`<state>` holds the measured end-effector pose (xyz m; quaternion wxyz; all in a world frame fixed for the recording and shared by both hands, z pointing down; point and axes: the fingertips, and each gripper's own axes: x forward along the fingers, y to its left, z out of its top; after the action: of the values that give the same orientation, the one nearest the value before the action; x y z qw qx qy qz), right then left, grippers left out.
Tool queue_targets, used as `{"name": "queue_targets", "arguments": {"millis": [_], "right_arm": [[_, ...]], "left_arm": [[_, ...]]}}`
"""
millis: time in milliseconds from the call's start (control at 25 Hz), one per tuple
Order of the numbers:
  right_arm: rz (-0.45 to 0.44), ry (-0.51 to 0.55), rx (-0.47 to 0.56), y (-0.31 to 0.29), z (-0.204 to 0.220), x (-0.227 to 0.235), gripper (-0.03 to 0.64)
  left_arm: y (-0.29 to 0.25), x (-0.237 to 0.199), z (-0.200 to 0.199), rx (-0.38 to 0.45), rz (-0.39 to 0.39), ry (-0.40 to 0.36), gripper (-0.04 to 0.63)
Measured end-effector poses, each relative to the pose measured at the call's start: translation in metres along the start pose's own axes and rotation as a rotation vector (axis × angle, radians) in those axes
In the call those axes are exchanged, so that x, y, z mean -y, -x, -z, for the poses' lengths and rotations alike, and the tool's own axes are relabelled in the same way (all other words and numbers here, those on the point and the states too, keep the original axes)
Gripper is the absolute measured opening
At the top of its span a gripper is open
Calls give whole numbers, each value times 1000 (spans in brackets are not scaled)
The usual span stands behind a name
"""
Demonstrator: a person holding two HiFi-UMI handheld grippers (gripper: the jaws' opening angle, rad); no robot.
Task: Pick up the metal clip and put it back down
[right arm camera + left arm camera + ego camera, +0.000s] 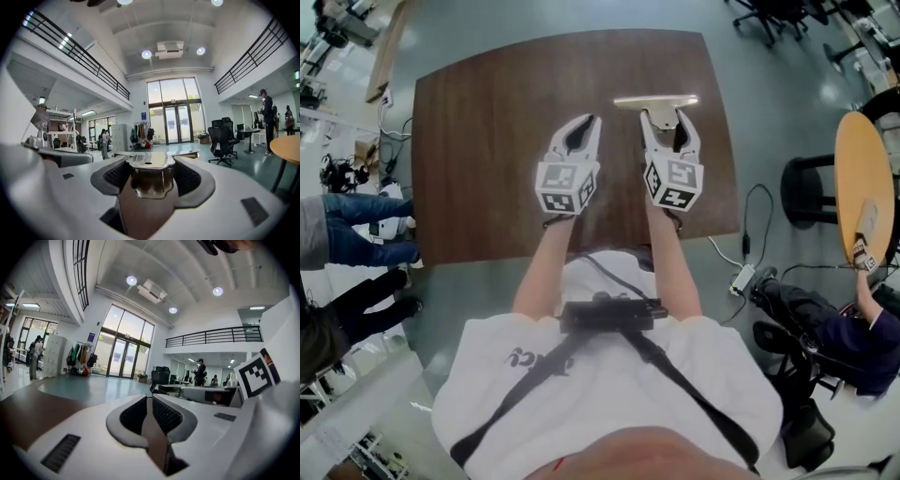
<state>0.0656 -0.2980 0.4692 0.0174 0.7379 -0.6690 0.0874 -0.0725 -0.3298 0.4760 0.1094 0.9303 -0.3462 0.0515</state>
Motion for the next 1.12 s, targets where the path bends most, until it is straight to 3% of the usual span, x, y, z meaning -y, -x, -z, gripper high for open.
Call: {"name": "queue_targets", "arguments": {"millis": [240, 440, 800, 840, 960, 1120], "right_arm": [[2, 33, 165, 25, -71, -21, 299], [7, 55, 248, 44, -104, -37, 299], [-1, 59, 282, 56, -120, -47, 299], [3, 60, 285, 58, -121, -46, 299], [19, 57, 287, 63, -121, -37, 299], [49, 53, 280, 69, -120, -21, 299]], "left_arm": [[26, 1, -56, 117, -13, -80, 46], [46, 7, -95, 201, -5, -111, 46], [59, 11, -117, 248, 1, -105, 44], [60, 12, -117, 247, 2, -108, 11], [58, 18, -118, 238, 12, -125, 11], [50, 29, -115, 242, 42, -72, 11]]}}
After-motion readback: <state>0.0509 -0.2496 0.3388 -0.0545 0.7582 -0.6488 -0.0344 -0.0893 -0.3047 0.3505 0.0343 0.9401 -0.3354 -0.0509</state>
